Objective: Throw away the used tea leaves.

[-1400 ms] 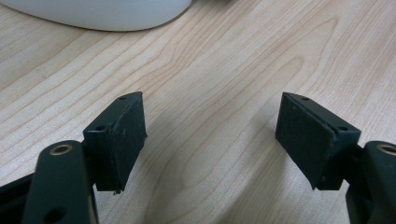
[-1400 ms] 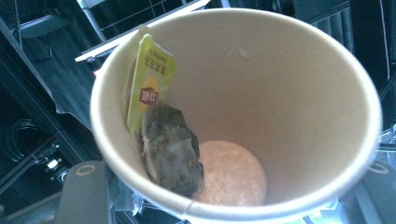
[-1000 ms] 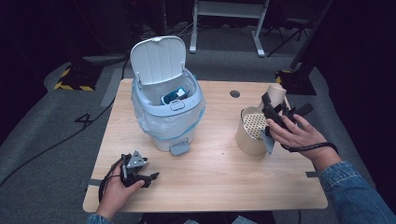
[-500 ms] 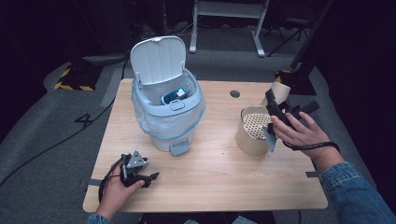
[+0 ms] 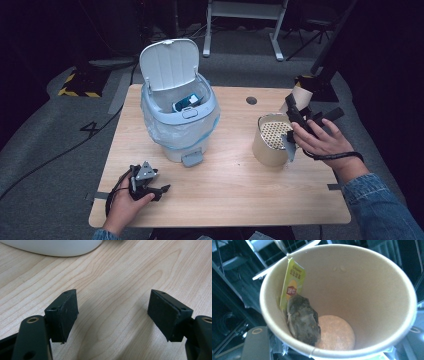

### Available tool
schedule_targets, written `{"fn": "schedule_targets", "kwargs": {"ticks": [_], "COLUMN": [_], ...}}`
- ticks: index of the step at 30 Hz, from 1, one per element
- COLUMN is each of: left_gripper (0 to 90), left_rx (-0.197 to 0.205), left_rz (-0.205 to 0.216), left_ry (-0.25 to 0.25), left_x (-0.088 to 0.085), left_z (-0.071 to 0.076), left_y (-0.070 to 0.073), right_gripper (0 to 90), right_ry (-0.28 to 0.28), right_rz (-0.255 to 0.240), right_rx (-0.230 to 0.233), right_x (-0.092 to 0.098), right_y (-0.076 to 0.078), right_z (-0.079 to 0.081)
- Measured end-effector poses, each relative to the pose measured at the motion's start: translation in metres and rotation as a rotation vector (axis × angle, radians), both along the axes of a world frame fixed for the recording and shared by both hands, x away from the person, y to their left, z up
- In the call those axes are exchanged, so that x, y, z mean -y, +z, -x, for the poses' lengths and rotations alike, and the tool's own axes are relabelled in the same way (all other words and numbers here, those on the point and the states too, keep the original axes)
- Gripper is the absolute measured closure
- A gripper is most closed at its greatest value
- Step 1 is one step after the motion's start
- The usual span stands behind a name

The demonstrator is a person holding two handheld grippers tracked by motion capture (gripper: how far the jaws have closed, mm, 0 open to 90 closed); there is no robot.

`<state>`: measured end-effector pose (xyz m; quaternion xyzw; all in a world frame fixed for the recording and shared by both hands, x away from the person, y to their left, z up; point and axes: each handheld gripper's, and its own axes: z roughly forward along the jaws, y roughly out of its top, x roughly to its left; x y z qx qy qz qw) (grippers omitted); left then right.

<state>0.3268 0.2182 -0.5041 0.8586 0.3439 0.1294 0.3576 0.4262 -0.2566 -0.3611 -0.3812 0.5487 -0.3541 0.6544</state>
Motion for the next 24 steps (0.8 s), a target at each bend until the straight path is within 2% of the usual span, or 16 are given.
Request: {"fn": "schedule_targets", "kwargs": {"ticks": [1,2,3,4,5,6,9,13,15,16,17,18,19,21,23,24], "left_gripper": [24.7,24.7,24.7,24.7,24.8,24.7,24.8,24.7,24.8,24.7,24.7,24.8,24.8,24.8,24.8,24.8], "left_rx": [0.000,0.001,0.001,0.000,0.000,0.001,0.003,0.001,0.001,0.001,0.004,0.003,0.004,0.003,0.004,0.002], "left_rz": [0.000,-0.001,0.000,0.000,0.000,0.000,-0.002,0.000,0.000,0.000,-0.002,-0.001,-0.003,-0.002,-0.001,-0.001], "left_ry": [0.000,0.000,0.000,0.000,0.000,0.000,-0.001,0.000,0.000,0.000,-0.002,-0.002,-0.003,-0.002,-0.001,-0.001], "left_x": [0.000,0.000,0.000,0.000,0.000,0.000,0.000,0.000,0.000,0.000,0.000,0.000,0.000,0.000,0.000,0.000], "left_z": [0.000,0.000,0.000,0.000,0.000,0.000,0.000,0.000,0.000,0.000,0.000,0.000,0.000,0.000,0.000,0.000], "left_y": [0.000,0.000,0.000,0.000,0.000,0.000,0.000,0.000,0.000,0.000,0.000,0.000,0.000,0.000,0.000,0.000], "right_gripper": [31.4,31.5,31.6,31.9,32.1,32.1,32.0,31.5,31.8,32.3,32.4,32.3,32.3,32.3,32.1,31.9], "right_ry": [0.005,0.034,0.060,0.018,0.017,0.024,0.022,0.032,0.009,0.008,0.055,0.053,0.012,0.037,0.034,0.035], "right_rz": [0.051,0.094,0.072,0.007,0.045,0.060,0.038,0.049,0.010,0.082,0.130,0.094,0.055,0.104,0.078,0.094], "right_rx": [-0.010,-0.069,-0.076,-0.017,-0.014,-0.047,-0.033,-0.007,0.008,-0.009,-0.075,-0.061,-0.006,-0.033,-0.019,-0.014], "right_x": [-0.002,-0.002,-0.001,0.000,0.000,0.002,0.002,-0.001,0.000,-0.001,0.000,0.000,0.000,0.000,0.001,-0.001], "right_y": [-0.006,-0.012,-0.009,-0.005,-0.008,-0.010,-0.009,-0.007,-0.004,-0.011,-0.018,-0.016,-0.013,-0.018,-0.017,-0.015], "right_z": [0.001,0.002,0.002,0.002,0.002,0.001,0.001,0.004,0.002,0.002,0.002,0.003,0.004,0.005,0.006,0.007]}}
